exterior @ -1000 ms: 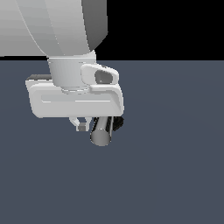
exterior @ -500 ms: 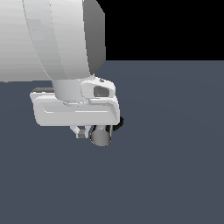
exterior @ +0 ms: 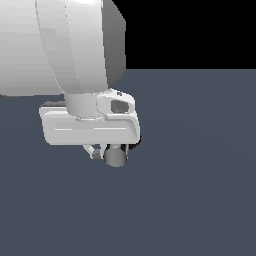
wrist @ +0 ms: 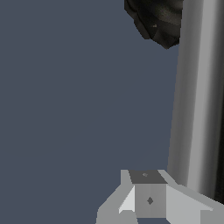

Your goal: Turn on the faucet by rotating a designated handle.

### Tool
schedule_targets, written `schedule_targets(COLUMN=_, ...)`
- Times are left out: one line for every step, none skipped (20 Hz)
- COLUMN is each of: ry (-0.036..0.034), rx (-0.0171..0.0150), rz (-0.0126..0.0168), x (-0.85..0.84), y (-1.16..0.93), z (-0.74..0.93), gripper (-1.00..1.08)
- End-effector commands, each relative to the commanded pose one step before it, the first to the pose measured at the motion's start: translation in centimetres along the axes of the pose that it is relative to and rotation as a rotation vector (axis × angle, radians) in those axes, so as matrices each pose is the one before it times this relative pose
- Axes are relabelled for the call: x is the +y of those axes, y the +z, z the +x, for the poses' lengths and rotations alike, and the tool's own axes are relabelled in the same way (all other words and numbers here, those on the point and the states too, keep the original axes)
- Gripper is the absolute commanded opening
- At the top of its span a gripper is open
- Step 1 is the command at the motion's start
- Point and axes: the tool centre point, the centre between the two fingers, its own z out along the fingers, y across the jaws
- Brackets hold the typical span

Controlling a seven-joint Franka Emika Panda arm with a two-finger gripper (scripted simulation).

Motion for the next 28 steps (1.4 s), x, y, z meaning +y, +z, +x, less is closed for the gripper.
schedule_targets(ry=0.00362, rx=0.00033, rz=-0.00023, x=1.231, y=-0.008, z=0.105, gripper=-1.0)
schedule_targets(ry=0.0, rx=0.0, rz=0.0, x=0.483, y=0.0, z=0.034, gripper=-1.0)
schedule_targets(ry=0.0, rx=0.0, rz=0.0, x=0.484, y=0.0, z=0.035, gripper=-1.0)
schedule_targets(ry=0.0, rx=0.0, rz=0.0, x=0.485, y=0.0, z=0.035, gripper=-1.0)
schedule_targets(ry=0.0, rx=0.0, rz=0.0, x=0.486, y=0.0, z=0.035, gripper=-1.0)
schedule_targets(ry=0.0, rx=0.0, rz=0.0, x=0.487, y=0.0, z=0.035, gripper=-1.0)
schedule_targets(ry=0.0, rx=0.0, rz=0.0, x=0.487, y=0.0, z=0.035, gripper=-1.0)
schedule_targets(ry=0.0, rx=0.0, rz=0.0, x=0.488, y=0.0, z=0.035, gripper=-1.0)
schedule_targets(ry=0.0, rx=0.0, rz=0.0, x=0.489, y=0.0, z=0.036, gripper=-1.0)
schedule_targets(ry=0.0, rx=0.0, rz=0.0, x=0.489, y=0.0, z=0.036, gripper=-1.0)
schedule_targets(ry=0.0, rx=0.0, rz=0.0, x=0.489, y=0.0, z=0.036, gripper=-1.0)
schedule_targets(ry=0.0, rx=0.0, rz=0.0, x=0.49, y=0.0, z=0.036, gripper=-1.0)
schedule_targets(ry=0.0, rx=0.0, rz=0.0, x=0.49, y=0.0, z=0.036, gripper=-1.0)
schedule_targets(ry=0.0, rx=0.0, rz=0.0, x=0.49, y=0.0, z=0.036, gripper=-1.0)
schedule_targets(ry=0.0, rx=0.0, rz=0.0, x=0.49, y=0.0, z=0.036, gripper=-1.0)
schedule_targets(ry=0.0, rx=0.0, rz=0.0, x=0.49, y=0.0, z=0.037, gripper=-1.0)
schedule_targets(ry=0.0, rx=0.0, rz=0.0, x=0.49, y=0.0, z=0.037, gripper=-1.0)
schedule_targets(ry=0.0, rx=0.0, rz=0.0, x=0.49, y=0.0, z=0.037, gripper=-1.0)
schedule_targets(ry=0.0, rx=0.0, rz=0.0, x=0.49, y=0.0, z=0.037, gripper=-1.0)
schedule_targets(ry=0.0, rx=0.0, rz=0.0, x=0.49, y=0.0, z=0.037, gripper=-1.0)
schedule_targets(ry=0.0, rx=0.0, rz=0.0, x=0.489, y=0.0, z=0.038, gripper=-1.0)
schedule_targets(ry=0.0, rx=0.0, rz=0.0, x=0.489, y=0.0, z=0.038, gripper=-1.0)
schedule_targets(ry=0.00001, rx=0.00005, rz=-0.00069, x=0.482, y=-0.006, z=0.037, gripper=-1.0)
schedule_targets(ry=0.0, rx=0.0, rz=0.0, x=0.488, y=0.0, z=0.038, gripper=-1.0)
schedule_targets(ry=0.0, rx=0.0, rz=0.0, x=0.487, y=0.0, z=0.039, gripper=-1.0)
schedule_targets(ry=0.0, rx=0.0, rz=0.0, x=0.487, y=0.0, z=0.039, gripper=-1.0)
schedule_targets(ry=0.0, rx=0.0, rz=0.0, x=0.486, y=0.0, z=0.039, gripper=-1.0)
schedule_targets(ry=0.0, rx=0.0, rz=0.0, x=0.485, y=0.0, z=0.04, gripper=-1.0)
